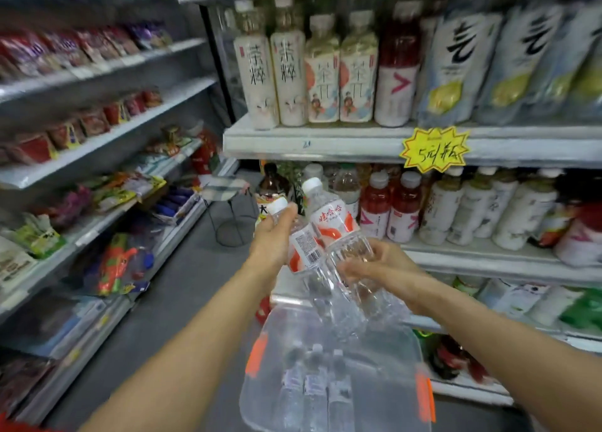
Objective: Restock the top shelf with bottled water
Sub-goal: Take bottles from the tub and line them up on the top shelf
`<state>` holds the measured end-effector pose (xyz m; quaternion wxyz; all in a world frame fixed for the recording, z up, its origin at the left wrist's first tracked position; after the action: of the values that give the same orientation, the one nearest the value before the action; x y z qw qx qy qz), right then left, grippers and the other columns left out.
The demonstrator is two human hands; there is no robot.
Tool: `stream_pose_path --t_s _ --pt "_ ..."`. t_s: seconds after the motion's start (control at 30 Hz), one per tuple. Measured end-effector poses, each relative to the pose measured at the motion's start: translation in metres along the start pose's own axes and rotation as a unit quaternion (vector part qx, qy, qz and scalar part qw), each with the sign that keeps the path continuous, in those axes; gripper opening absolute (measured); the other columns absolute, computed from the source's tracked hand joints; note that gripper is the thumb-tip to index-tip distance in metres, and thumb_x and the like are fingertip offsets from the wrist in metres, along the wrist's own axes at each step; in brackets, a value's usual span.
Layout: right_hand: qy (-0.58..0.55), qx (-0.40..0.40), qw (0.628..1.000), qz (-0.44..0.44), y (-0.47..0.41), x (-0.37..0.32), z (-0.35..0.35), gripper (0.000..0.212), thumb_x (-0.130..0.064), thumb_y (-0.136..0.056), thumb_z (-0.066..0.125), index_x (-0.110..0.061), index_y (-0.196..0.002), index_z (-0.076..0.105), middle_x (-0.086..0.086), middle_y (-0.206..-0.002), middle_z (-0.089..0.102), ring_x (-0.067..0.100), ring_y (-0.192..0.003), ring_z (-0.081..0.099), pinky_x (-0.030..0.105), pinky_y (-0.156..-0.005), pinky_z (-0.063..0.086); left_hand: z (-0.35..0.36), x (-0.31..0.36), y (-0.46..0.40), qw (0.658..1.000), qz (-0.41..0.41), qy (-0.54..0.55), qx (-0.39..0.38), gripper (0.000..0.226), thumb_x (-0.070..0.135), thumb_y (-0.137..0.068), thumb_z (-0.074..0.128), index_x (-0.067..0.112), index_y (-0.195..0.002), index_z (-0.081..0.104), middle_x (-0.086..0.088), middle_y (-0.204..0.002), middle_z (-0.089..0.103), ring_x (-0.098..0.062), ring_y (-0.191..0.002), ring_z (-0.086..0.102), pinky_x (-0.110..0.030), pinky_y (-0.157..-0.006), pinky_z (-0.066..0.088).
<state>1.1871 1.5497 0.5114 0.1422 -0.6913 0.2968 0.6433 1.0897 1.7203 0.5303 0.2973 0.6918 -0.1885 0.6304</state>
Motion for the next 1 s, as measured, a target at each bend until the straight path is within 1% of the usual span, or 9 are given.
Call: stream_pose_path --t_s 0.13,0.23,0.3,0.4,0.57,0.67,0.8,0.9,1.0 --pt "0.016 0.047 0.996 -0.076 0.005 -0.057 -0.011 0.025 -0.016 -0.081 0.079 -0.013 -0.103 0.069 0.005 -0.087 0.076 0.015 -0.070 0.070 0.031 -0.060 0.057 0.005 0.067 0.002 0.996 0.074 -0.032 -0.046 0.037 0.049 -0.093 0.056 0.016 -0.104 0.069 -0.004 -0.098 0.076 -0.023 -0.094 0.072 -0.047 -0.095 0.053" --pt "0.027 0.080 0.989 -0.117 0.008 -0.090 -0.019 0.023 -0.016 -0.081 0.079 -0.012 -0.101 0.068 0.009 -0.083 0.076 0.016 -0.068 0.070 0.029 -0.060 0.055 0.010 0.109 0.004 0.991 0.116 -0.041 -0.059 0.044 0.059 -0.080 0.059 0.020 -0.097 0.070 -0.004 -0.096 0.076 -0.025 -0.095 0.071 -0.049 -0.097 0.051" --pt "0.025 0.095 0.985 -0.142 0.011 -0.110 -0.024 0.019 -0.015 -0.082 0.078 -0.012 -0.098 0.068 0.015 -0.083 0.074 0.019 -0.069 0.068 0.027 -0.060 0.056 0.014 0.132 0.004 0.987 0.141 -0.037 -0.068 0.036 0.052 -0.089 0.058 0.018 -0.097 0.068 -0.005 -0.097 0.076 -0.026 -0.094 0.072 -0.044 -0.093 0.054" --pt "0.011 0.119 0.978 -0.171 0.013 -0.139 -0.029 0.024 -0.013 -0.082 0.078 -0.007 -0.102 0.067 0.012 -0.085 0.075 0.023 -0.073 0.069 0.028 -0.057 0.056 0.021 0.161 0.005 0.981 0.169 -0.037 -0.086 0.029 0.043 -0.097 0.052 0.018 -0.092 0.067 -0.004 -0.093 0.076 -0.024 -0.093 0.072 -0.038 -0.087 0.054" --pt "0.013 0.154 0.962 -0.224 0.017 -0.187 -0.050 0.030 -0.016 -0.080 0.080 -0.009 -0.106 0.067 0.005 -0.084 0.075 0.018 -0.073 0.072 0.029 -0.062 0.059 0.042 0.204 0.003 0.963 0.229 -0.079 -0.116 0.040 0.054 -0.096 0.045 0.024 -0.091 0.070 -0.001 -0.087 0.077 -0.024 -0.088 0.072 -0.047 -0.094 0.052" --pt "0.063 0.187 0.945 -0.259 0.023 -0.218 -0.073 0.032 -0.029 -0.079 0.080 -0.015 -0.106 0.068 0.000 -0.086 0.077 0.014 -0.080 0.074 0.024 -0.069 0.054 0.059 0.224 -0.002 0.958 0.239 -0.084 -0.133 0.042 0.059 -0.094 0.044 0.027 -0.094 0.071 -0.004 -0.102 0.074 -0.027 -0.096 0.070 -0.048 -0.094 0.051" --pt "0.087 0.254 0.913 -0.308 0.025 -0.273 -0.113 0.030 -0.039 -0.070 0.082 -0.018 -0.090 0.073 0.002 -0.079 0.076 0.020 -0.078 0.073 0.038 -0.074 0.056 0.082 0.246 -0.003 0.954 0.254 -0.088 -0.135 0.042 0.058 -0.095 0.046 0.020 -0.098 0.065 -0.005 -0.098 0.073 -0.026 -0.097 0.067 -0.042 -0.090 0.048" --pt "0.042 0.259 0.900 -0.348 0.025 -0.320 -0.141 0.022 -0.030 -0.080 0.078 -0.015 -0.091 0.067 -0.006 -0.071 0.072 0.007 -0.065 0.067 0.027 -0.065 0.050 0.099 0.272 -0.001 0.943 0.288 -0.093 -0.135 0.058 0.069 -0.084 0.046 0.021 -0.107 0.068 -0.001 -0.111 0.072 -0.025 -0.104 0.065 -0.047 -0.098 0.045" --pt "0.032 0.273 0.890 -0.363 0.016 -0.362 -0.169 0.029 -0.037 -0.083 0.074 -0.019 -0.103 0.063 -0.008 -0.094 0.070 0.006 -0.084 0.063 0.024 -0.071 0.042 0.116 0.301 -0.008 0.940 0.306 -0.073 -0.131 0.043 0.057 -0.094 0.046 0.020 -0.090 0.068 -0.003 -0.090 0.075 -0.021 -0.084 0.070 -0.034 -0.077 0.046"
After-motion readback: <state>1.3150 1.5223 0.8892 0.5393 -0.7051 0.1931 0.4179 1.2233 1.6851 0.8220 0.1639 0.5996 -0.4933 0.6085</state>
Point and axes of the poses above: each hand's wrist, its own y-axis away from the middle knuckle, its own z-axis out of the palm, x = y × z, the point moved 4 cm from there along -y, towards the middle knuckle
